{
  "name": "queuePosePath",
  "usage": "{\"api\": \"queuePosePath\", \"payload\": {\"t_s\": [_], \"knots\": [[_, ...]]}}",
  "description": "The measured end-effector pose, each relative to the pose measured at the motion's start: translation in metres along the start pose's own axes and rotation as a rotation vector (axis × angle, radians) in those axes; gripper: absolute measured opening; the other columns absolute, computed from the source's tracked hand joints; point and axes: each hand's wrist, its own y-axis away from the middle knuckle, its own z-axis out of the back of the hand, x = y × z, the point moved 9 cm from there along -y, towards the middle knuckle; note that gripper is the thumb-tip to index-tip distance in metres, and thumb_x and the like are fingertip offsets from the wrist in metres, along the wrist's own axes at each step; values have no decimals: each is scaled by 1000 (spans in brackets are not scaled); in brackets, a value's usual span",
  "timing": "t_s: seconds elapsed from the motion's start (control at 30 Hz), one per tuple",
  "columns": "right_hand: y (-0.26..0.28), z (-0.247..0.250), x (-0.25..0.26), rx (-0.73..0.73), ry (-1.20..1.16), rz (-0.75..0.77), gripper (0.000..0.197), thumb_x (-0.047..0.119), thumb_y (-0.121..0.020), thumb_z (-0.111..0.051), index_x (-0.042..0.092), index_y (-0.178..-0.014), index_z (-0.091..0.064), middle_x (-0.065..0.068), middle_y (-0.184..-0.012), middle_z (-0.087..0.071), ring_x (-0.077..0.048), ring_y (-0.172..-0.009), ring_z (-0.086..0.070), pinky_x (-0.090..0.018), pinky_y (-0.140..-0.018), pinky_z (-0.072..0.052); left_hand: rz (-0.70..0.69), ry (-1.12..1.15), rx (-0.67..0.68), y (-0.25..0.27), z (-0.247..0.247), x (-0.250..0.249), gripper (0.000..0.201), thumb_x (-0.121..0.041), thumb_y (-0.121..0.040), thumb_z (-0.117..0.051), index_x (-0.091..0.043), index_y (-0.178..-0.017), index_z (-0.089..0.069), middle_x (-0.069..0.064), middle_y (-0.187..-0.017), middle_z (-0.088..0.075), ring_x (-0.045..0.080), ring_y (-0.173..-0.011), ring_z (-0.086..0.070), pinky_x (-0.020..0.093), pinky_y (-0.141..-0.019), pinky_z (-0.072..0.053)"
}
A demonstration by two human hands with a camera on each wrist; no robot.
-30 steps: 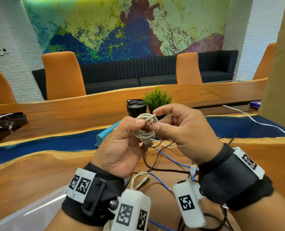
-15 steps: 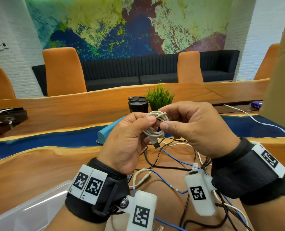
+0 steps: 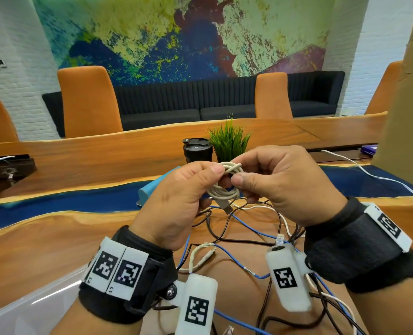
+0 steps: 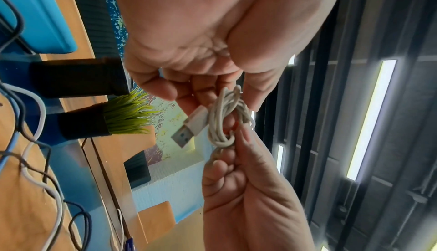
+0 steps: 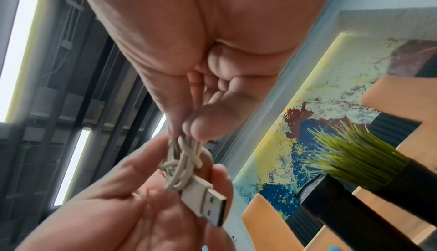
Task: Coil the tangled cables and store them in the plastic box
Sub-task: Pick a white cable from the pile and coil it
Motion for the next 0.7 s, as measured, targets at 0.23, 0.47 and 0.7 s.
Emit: {"api": "queuePosePath", "payload": {"t_s": [0.23,0.47,0.7], "knots": [[0,2,2,16,-119,8,21,5,-79,-71,3,-100,-71,-12,-78,-72,-14,-62,-63,-27,-51,-52,149,277,123,3,-20,14,39,-37,-89,-51,-14,-117,-65,10,-104,-57,20,-90,-53,33,-68,-35],[2,2,15,0,110,144,23,0,-85,-69,12,-105,-71,-5,-87,-73,-13,-74,-68,-23,-60,-54,205,431,129,5,-28,17,22,-39,-86,-54,-20,-82,-66,-3,-77,-62,13,-75,-59,38,-75,-38],[8,2,46,-29,353,355,29,21,-83,-70,12,-111,-71,1,-97,-68,-15,-92,-65,-24,-77,-53,50,345,77,8,-27,0,24,-37,-84,-55,-15,-88,-64,0,-78,-61,12,-71,-59,35,-74,-44]]}}
